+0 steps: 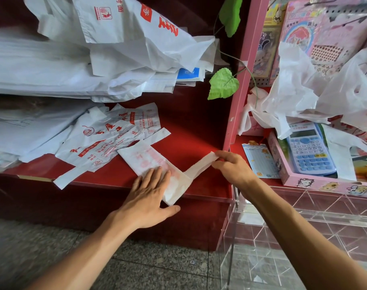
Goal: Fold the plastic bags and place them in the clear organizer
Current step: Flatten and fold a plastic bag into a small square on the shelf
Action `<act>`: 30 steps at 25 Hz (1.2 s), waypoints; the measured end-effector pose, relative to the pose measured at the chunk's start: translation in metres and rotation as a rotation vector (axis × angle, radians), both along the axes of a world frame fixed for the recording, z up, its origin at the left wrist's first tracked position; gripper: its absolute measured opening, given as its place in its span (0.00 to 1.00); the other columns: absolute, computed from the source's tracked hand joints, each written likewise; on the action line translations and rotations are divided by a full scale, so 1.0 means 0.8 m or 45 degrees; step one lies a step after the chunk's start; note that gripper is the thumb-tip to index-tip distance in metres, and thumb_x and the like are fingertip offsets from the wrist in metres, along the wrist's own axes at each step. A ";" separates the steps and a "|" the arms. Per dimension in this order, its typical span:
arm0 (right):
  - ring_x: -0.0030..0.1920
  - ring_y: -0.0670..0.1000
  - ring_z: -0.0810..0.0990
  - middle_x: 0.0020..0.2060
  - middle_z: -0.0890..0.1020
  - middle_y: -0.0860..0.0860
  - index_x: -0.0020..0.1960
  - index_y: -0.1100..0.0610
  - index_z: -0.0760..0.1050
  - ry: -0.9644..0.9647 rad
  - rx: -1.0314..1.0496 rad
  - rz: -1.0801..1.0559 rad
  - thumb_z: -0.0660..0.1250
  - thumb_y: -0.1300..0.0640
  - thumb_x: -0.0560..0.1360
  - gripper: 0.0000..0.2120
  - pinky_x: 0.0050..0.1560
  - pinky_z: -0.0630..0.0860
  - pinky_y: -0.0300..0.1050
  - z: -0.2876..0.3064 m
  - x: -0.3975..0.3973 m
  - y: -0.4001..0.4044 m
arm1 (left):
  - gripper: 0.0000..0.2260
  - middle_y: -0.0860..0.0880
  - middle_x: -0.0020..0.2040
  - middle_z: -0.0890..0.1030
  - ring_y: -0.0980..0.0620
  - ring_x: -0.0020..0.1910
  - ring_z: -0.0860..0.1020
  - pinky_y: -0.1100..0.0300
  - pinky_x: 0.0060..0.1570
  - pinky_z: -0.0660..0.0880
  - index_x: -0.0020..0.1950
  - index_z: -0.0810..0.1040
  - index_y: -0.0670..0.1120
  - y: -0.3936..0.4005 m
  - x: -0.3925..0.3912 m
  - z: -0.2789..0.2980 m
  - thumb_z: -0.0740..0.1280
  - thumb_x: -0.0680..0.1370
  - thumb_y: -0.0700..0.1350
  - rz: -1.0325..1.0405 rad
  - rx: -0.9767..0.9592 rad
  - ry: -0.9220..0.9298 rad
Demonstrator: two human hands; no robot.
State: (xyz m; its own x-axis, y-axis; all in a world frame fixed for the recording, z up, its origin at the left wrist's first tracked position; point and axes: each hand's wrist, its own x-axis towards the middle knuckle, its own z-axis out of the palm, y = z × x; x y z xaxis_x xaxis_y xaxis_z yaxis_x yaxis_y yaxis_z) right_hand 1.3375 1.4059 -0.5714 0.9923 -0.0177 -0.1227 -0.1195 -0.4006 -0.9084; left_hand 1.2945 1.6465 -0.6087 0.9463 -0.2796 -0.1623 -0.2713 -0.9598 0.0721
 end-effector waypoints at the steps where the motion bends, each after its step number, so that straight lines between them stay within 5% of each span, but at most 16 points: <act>1: 0.64 0.50 0.73 0.67 0.75 0.53 0.71 0.56 0.71 0.002 -0.046 0.013 0.65 0.59 0.78 0.21 0.60 0.66 0.40 -0.002 0.000 0.001 | 0.42 0.48 0.79 0.31 0.50 0.77 0.31 0.50 0.75 0.36 0.78 0.31 0.55 -0.001 0.000 0.001 0.56 0.78 0.68 -0.008 0.000 -0.001; 4: 0.70 0.58 0.68 0.72 0.68 0.53 0.74 0.55 0.66 -0.219 -0.545 0.004 0.62 0.55 0.78 0.25 0.69 0.66 0.52 -0.013 -0.003 0.005 | 0.40 0.45 0.79 0.31 0.45 0.77 0.31 0.46 0.75 0.37 0.75 0.29 0.64 -0.002 -0.002 0.001 0.58 0.78 0.66 -0.037 0.040 0.001; 8: 0.53 0.57 0.78 0.57 0.79 0.50 0.61 0.52 0.76 -0.698 -0.794 0.261 0.56 0.50 0.76 0.17 0.52 0.74 0.53 -0.021 -0.027 0.039 | 0.30 0.47 0.80 0.36 0.43 0.79 0.36 0.43 0.75 0.42 0.76 0.33 0.67 -0.009 -0.001 -0.003 0.43 0.77 0.68 -0.035 0.053 -0.063; 10: 0.50 0.56 0.80 0.50 0.80 0.49 0.54 0.52 0.76 -0.682 -0.925 0.508 0.52 0.48 0.79 0.16 0.49 0.72 0.51 -0.027 -0.036 0.056 | 0.30 0.48 0.81 0.40 0.44 0.79 0.39 0.42 0.74 0.46 0.77 0.35 0.66 -0.016 0.000 -0.003 0.34 0.75 0.70 0.010 0.048 -0.065; 12: 0.57 0.58 0.78 0.54 0.80 0.51 0.53 0.54 0.76 -0.551 -1.091 0.597 0.46 0.44 0.79 0.23 0.59 0.69 0.54 -0.029 -0.041 0.061 | 0.39 0.45 0.81 0.43 0.43 0.79 0.45 0.43 0.72 0.50 0.78 0.36 0.61 -0.023 -0.002 -0.001 0.32 0.69 0.74 0.052 0.106 -0.115; 14: 0.64 0.59 0.74 0.63 0.77 0.54 0.58 0.57 0.77 -0.528 -1.194 0.527 0.44 0.42 0.78 0.29 0.65 0.67 0.57 -0.031 -0.043 0.059 | 0.40 0.43 0.81 0.47 0.42 0.76 0.52 0.46 0.70 0.55 0.80 0.39 0.54 -0.029 -0.006 0.001 0.46 0.75 0.72 0.056 0.224 -0.210; 16: 0.59 0.59 0.76 0.63 0.78 0.53 0.60 0.57 0.77 -0.608 -1.186 0.515 0.49 0.44 0.79 0.24 0.57 0.71 0.55 -0.029 -0.047 0.059 | 0.42 0.43 0.79 0.55 0.44 0.72 0.58 0.50 0.68 0.59 0.81 0.45 0.48 -0.033 -0.006 0.003 0.59 0.76 0.66 0.053 0.204 -0.315; 19: 0.61 0.56 0.74 0.66 0.75 0.50 0.65 0.54 0.72 -0.614 -1.147 0.674 0.57 0.40 0.78 0.23 0.59 0.67 0.53 -0.026 -0.049 0.061 | 0.38 0.48 0.71 0.63 0.46 0.69 0.62 0.52 0.64 0.62 0.78 0.56 0.48 -0.029 0.003 0.005 0.65 0.74 0.61 0.041 0.093 -0.419; 22: 0.69 0.54 0.67 0.72 0.68 0.50 0.69 0.52 0.67 -0.552 -1.174 0.700 0.64 0.38 0.74 0.29 0.68 0.61 0.50 -0.032 -0.045 0.056 | 0.36 0.48 0.77 0.54 0.45 0.76 0.53 0.46 0.72 0.53 0.74 0.58 0.54 -0.010 0.013 0.003 0.69 0.71 0.60 0.040 -0.002 -0.323; 24: 0.75 0.53 0.62 0.76 0.64 0.51 0.71 0.52 0.63 -0.529 -1.170 0.641 0.67 0.40 0.73 0.32 0.74 0.55 0.49 -0.034 -0.040 0.047 | 0.42 0.52 0.81 0.40 0.49 0.79 0.40 0.46 0.76 0.41 0.77 0.49 0.56 0.019 0.020 0.000 0.71 0.71 0.59 0.067 -0.122 -0.121; 27: 0.80 0.56 0.49 0.80 0.50 0.57 0.80 0.58 0.49 -0.432 -1.371 0.621 0.64 0.41 0.75 0.43 0.78 0.42 0.53 -0.042 -0.038 0.038 | 0.51 0.55 0.78 0.31 0.53 0.77 0.31 0.49 0.75 0.36 0.79 0.33 0.57 0.064 0.021 -0.006 0.69 0.73 0.63 0.134 -0.064 0.002; 30: 0.78 0.62 0.56 0.77 0.53 0.64 0.79 0.64 0.52 -0.535 -1.524 0.570 0.69 0.44 0.68 0.48 0.77 0.49 0.58 -0.047 -0.049 0.057 | 0.50 0.53 0.78 0.30 0.52 0.76 0.29 0.45 0.75 0.34 0.78 0.30 0.53 0.070 0.017 -0.006 0.66 0.75 0.65 0.215 0.043 -0.028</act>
State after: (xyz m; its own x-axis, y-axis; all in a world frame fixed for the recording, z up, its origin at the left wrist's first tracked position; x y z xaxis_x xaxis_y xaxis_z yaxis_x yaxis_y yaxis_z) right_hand 1.2982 1.4514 -0.6086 0.8994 0.4340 0.0529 0.4285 -0.8991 0.0899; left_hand 1.3085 1.7025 -0.6133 0.9828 -0.1108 -0.1477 -0.1068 -0.9937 0.0349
